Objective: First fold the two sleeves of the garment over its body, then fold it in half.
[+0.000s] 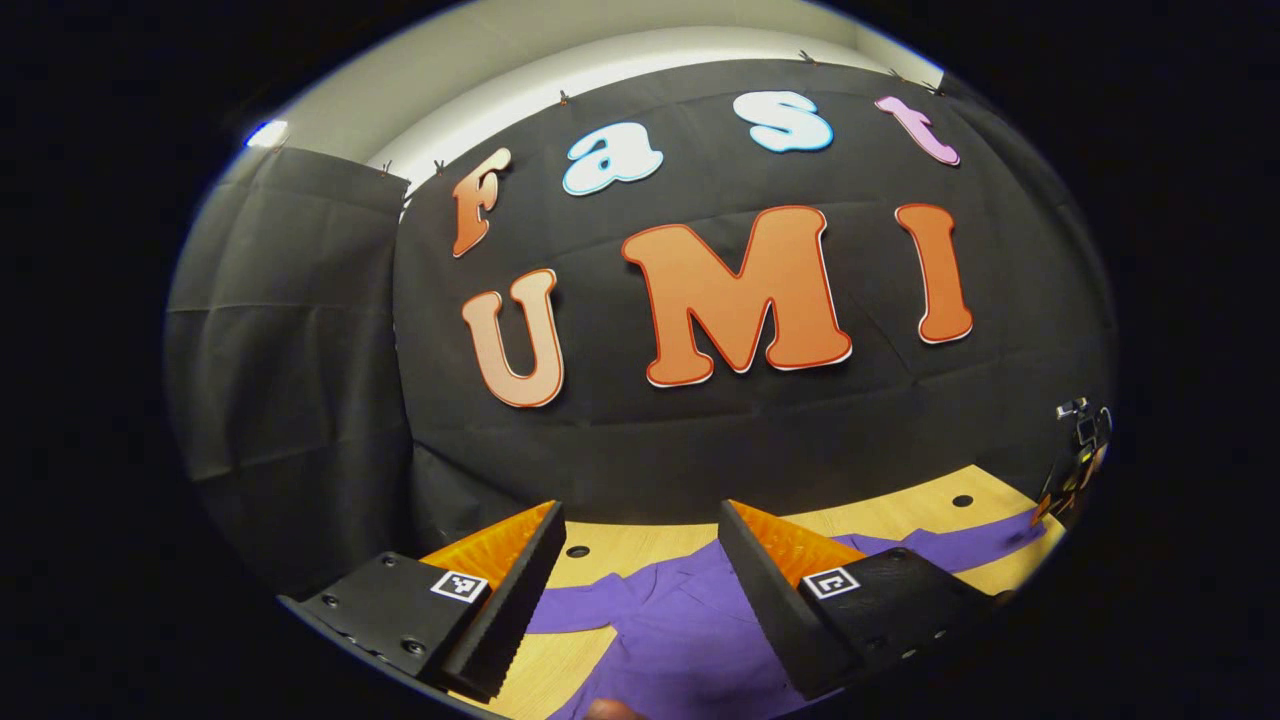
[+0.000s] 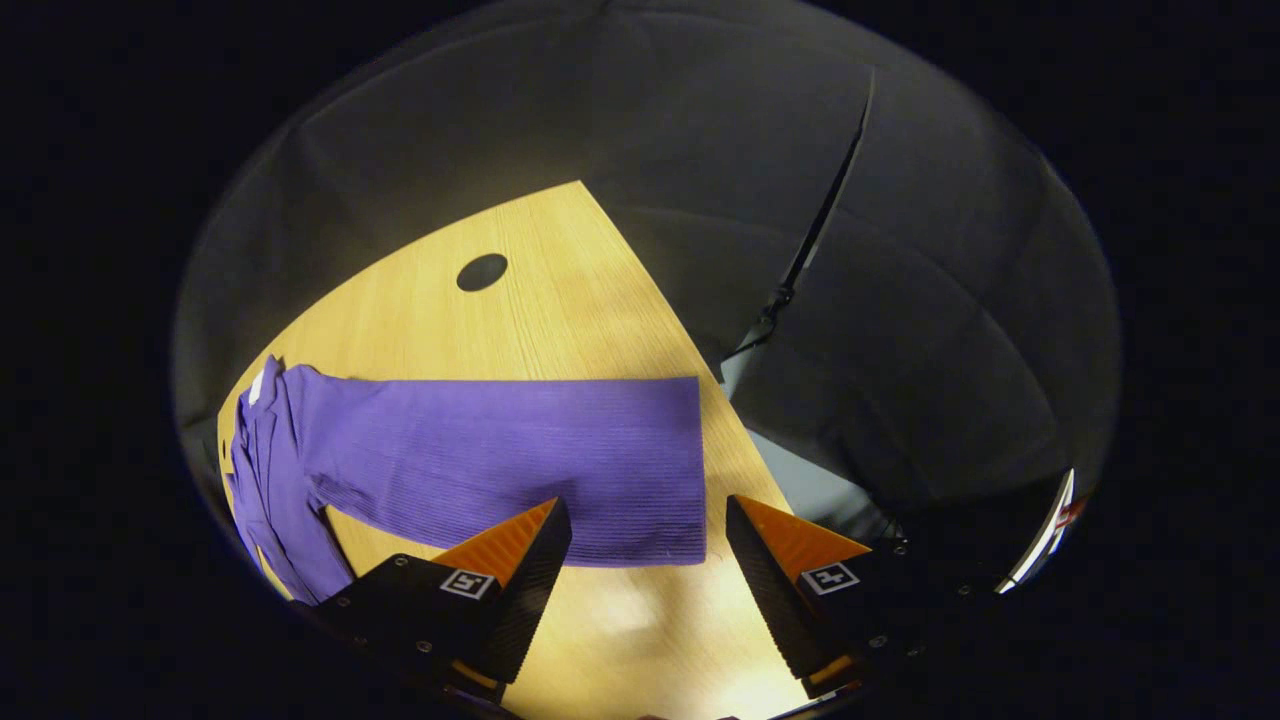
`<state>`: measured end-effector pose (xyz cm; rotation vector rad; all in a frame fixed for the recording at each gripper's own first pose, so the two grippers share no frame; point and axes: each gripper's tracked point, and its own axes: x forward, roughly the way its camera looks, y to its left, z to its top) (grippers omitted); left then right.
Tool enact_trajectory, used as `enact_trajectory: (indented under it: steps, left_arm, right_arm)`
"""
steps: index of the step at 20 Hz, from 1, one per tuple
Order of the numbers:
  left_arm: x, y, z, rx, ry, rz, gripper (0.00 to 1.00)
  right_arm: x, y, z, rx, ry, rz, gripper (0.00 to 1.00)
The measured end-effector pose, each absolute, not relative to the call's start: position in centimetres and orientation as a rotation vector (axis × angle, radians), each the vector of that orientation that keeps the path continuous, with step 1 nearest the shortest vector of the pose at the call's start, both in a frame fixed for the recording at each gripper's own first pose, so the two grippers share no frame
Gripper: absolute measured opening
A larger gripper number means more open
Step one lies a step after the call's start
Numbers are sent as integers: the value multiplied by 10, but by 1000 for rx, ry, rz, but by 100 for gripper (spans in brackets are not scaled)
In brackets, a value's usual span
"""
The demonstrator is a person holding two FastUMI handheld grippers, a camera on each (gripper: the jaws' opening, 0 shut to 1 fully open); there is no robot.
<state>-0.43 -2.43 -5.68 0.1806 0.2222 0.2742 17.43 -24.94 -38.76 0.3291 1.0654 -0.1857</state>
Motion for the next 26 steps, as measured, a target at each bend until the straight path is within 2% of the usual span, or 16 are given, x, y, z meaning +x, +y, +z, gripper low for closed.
enact_trajectory:
  steps: [2, 7, 8, 9, 11, 12, 13, 15, 16, 17, 19, 26]
  left_arm:
    - [-6, -27, -61, 192, 243, 267, 98]
    - [-11, -30, -64, 201, 267, 264, 100]
    - [-14, -29, -65, 203, 268, 270, 100]
    - [-16, -27, -65, 204, 271, 276, 98]
    - [-19, -26, -69, 199, 282, 286, 98]
    - [-22, -27, -70, 197, 290, 290, 98]
    - [-23, -27, -69, 198, 292, 290, 98]
    - [-22, -28, -66, 211, 287, 290, 100]
    - [-23, -30, -65, 216, 283, 287, 98]
    - [-24, -31, -62, 220, 280, 284, 100]
    - [-27, -30, -59, 221, 272, 284, 98]
    - [-30, -10, -66, 186, 275, 280, 98]
  right_arm:
    - [177, -246, -397, 338, 1110, -173, 95]
    - [172, -240, -414, 343, 1193, -154, 93]
    - [176, -241, -410, 352, 1170, -159, 93]
    - [176, -241, -417, 352, 1184, -164, 93]
    - [174, -243, -417, 350, 1196, -167, 85]
    - [171, -241, -417, 354, 1205, -169, 63]
    - [173, -241, -417, 356, 1203, -171, 72]
    - [178, -234, -416, 366, 1187, -156, 30]
    - [178, -231, -416, 366, 1186, -146, 8]
    - [177, -225, -412, 388, 1189, -124, 5]
    - [180, -220, -402, 410, 1167, -111, 3]
    - [194, -187, -325, 378, 1004, -23, 3]
